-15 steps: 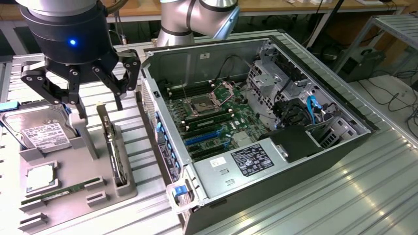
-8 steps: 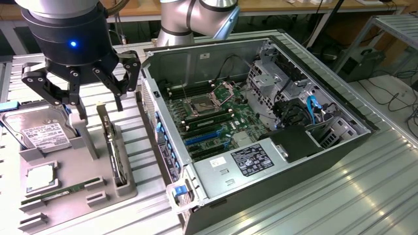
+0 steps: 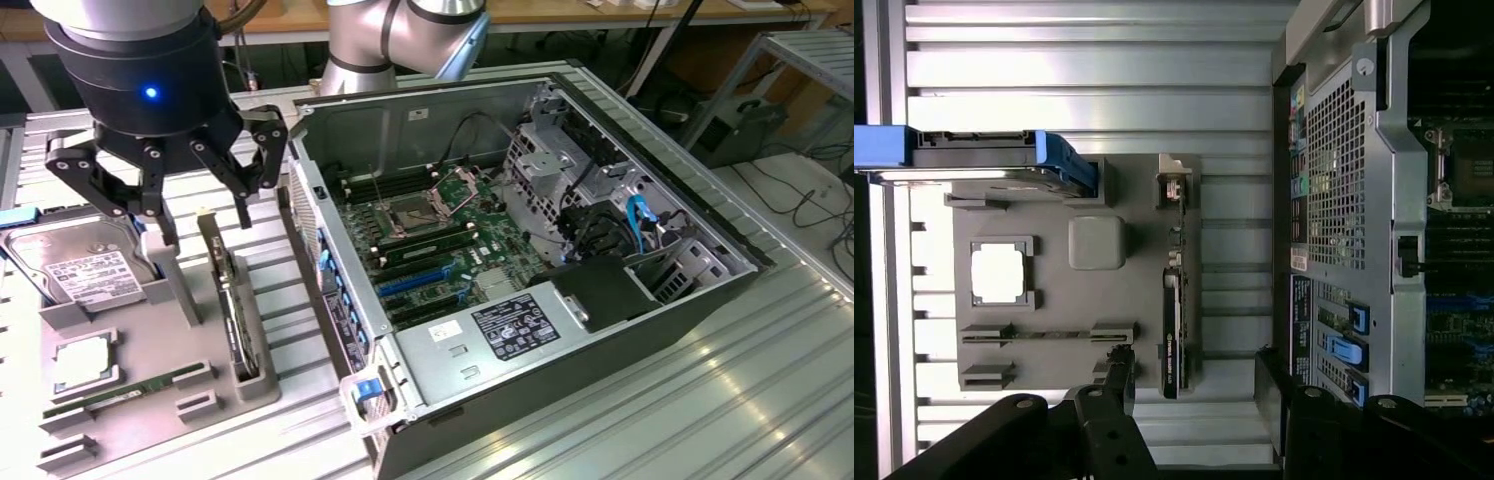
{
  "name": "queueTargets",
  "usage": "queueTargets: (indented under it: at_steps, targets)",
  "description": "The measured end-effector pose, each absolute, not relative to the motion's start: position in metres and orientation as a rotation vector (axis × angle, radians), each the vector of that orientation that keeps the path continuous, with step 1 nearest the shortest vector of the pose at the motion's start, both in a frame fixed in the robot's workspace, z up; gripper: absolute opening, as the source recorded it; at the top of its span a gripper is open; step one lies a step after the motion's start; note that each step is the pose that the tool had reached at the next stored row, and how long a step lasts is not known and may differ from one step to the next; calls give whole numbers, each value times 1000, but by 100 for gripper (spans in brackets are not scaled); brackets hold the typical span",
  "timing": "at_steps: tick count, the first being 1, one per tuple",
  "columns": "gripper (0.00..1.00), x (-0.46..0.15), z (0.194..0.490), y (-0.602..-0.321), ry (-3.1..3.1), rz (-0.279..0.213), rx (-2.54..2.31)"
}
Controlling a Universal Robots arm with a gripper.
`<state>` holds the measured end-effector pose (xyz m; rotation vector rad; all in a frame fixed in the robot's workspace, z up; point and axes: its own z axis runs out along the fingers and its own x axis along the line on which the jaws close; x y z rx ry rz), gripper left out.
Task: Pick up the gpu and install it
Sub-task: 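Pick up the gpu and move the gpu toward the slot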
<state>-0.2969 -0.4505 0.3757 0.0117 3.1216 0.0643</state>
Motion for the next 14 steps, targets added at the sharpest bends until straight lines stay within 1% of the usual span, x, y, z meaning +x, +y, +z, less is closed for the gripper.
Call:
queueTargets:
  at_steps: [14]
  targets:
    - [60, -297, 372, -451, 3122, 64, 12]
